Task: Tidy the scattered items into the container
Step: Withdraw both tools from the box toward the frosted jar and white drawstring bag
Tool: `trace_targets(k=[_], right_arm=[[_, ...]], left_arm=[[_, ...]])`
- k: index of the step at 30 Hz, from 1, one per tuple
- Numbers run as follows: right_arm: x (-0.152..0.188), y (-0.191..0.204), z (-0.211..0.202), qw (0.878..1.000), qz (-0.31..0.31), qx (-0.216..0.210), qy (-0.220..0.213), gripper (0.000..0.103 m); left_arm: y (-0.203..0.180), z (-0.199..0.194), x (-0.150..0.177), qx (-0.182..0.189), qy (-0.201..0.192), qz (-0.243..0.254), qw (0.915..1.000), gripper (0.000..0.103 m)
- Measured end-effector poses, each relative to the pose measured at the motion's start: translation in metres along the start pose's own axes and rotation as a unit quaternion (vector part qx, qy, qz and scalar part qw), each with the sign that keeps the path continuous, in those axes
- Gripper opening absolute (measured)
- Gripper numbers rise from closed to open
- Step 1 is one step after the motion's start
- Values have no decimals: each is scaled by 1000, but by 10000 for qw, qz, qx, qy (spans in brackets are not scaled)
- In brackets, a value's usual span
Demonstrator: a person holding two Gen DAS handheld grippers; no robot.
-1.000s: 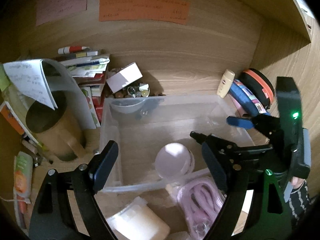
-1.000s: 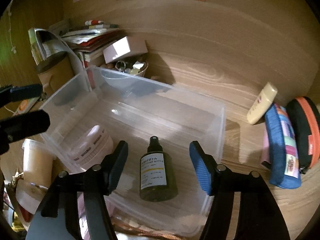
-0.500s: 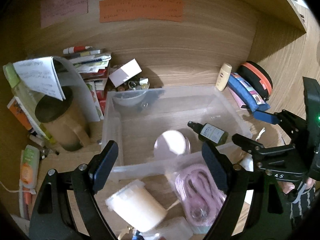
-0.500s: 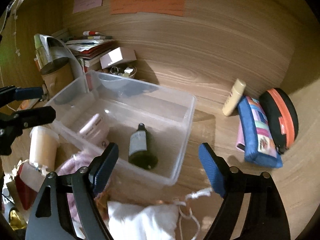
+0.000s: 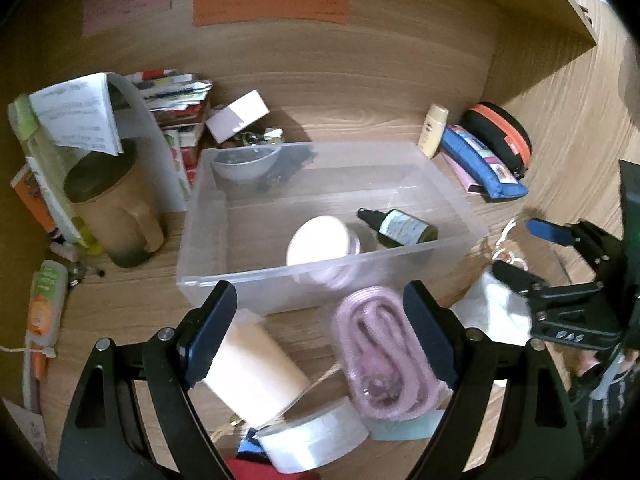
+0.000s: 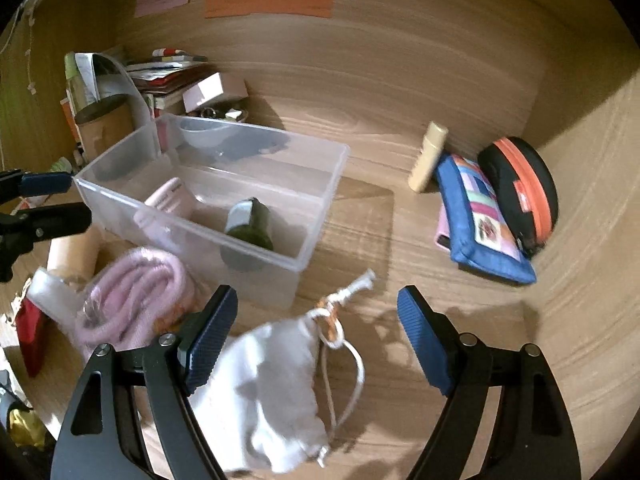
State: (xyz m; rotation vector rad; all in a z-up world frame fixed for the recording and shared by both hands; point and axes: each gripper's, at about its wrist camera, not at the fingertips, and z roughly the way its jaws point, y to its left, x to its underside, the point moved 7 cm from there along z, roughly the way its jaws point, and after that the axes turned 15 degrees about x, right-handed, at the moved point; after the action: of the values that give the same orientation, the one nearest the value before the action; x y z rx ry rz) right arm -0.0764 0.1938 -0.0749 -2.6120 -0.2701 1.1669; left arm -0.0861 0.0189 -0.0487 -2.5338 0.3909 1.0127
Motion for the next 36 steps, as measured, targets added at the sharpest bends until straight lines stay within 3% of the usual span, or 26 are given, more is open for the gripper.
trace_targets(k=[4, 13, 20, 28, 36], right_arm=[[12, -16, 1, 9998, 116, 105, 94, 80], [34, -29, 1, 9992, 280, 24, 284, 80], [38, -23, -4, 9989, 311, -148, 311, 80], [46, -13, 2, 9985, 267, -242, 414, 80], [48, -17, -8, 9982, 271, -367, 379, 80]], left_arm=[[10, -7, 8, -161, 38, -22, 9999, 86], [22, -14, 40, -141, 289, -230, 9992, 86], [15, -27, 63, -25, 269, -425, 9987, 86], [9, -12, 83, 277, 489, -723, 9958, 86], [5, -14, 90, 281, 440, -784, 9956, 86]])
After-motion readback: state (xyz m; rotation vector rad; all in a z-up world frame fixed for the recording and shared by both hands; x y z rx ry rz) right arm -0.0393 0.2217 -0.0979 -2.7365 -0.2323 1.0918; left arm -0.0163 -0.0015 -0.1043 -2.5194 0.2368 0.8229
